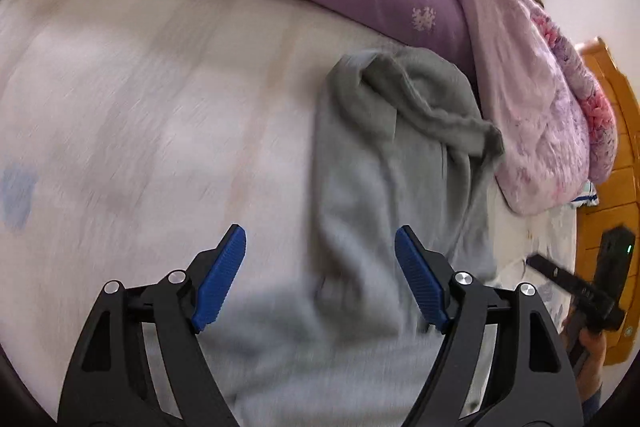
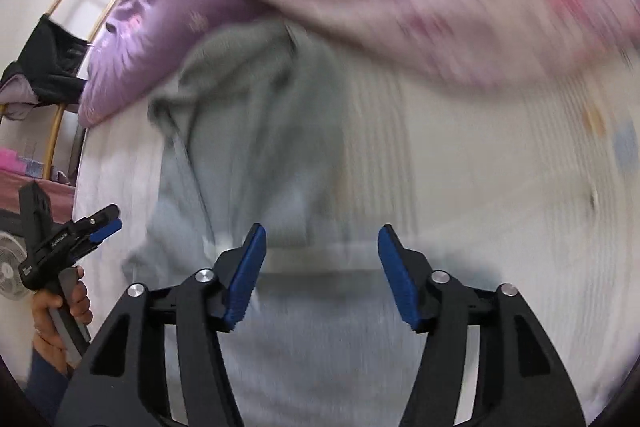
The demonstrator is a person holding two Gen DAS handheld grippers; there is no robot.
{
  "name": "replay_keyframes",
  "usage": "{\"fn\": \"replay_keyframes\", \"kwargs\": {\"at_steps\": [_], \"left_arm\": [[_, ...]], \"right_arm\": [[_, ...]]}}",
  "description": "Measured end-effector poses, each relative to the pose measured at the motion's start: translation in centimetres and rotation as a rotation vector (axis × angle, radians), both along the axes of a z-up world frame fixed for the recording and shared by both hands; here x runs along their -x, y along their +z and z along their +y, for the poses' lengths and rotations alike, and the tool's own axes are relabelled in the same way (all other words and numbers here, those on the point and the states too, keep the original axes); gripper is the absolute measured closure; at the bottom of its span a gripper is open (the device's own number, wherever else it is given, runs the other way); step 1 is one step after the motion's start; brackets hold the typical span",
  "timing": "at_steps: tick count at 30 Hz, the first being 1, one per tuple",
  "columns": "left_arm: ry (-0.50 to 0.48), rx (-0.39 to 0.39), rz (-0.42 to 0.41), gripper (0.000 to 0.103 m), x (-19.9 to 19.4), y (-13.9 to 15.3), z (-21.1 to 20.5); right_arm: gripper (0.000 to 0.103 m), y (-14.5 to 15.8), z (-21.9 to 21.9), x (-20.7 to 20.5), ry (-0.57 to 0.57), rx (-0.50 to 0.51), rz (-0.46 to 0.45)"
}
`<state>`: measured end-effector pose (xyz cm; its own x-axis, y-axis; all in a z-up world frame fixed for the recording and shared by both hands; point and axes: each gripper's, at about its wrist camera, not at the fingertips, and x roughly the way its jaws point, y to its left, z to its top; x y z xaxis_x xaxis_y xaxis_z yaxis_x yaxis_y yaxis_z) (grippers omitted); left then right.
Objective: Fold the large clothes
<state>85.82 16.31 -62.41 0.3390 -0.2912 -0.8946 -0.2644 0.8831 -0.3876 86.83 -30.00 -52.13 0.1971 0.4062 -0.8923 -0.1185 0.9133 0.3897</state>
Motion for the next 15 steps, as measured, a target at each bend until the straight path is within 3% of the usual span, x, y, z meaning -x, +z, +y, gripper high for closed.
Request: {"fn": "replay_keyframes", "kwargs": {"at_steps": [2, 5, 11, 15], "left_arm": [[-0.019, -0.024, -0.005, 0.023, -3.6, -0.6, -0.5], [-0.035, -0.076, 0.008, 0.020, -7.4, -1.8, -1.0], [-0.076, -0.153, 0.049, 0.020, -11.6, -4.4, -1.8], [-0.078, -0.165, 0.062, 0.019, -13.4, -5.6, -2.2]], "right_arm": [[0.047, -1.4, 0.6, -2.9, -0.013, -0.046, 0.006], [0.046, -3.4, 1.2, -6.1, -0.042, -0.036, 0.014], [0.045, -6.2, 2.0, -10.0, -0.090, -0.023, 0.038], [0.043, -7.5, 1.6, -11.0, -0.106, -0.080, 0.058]]}}
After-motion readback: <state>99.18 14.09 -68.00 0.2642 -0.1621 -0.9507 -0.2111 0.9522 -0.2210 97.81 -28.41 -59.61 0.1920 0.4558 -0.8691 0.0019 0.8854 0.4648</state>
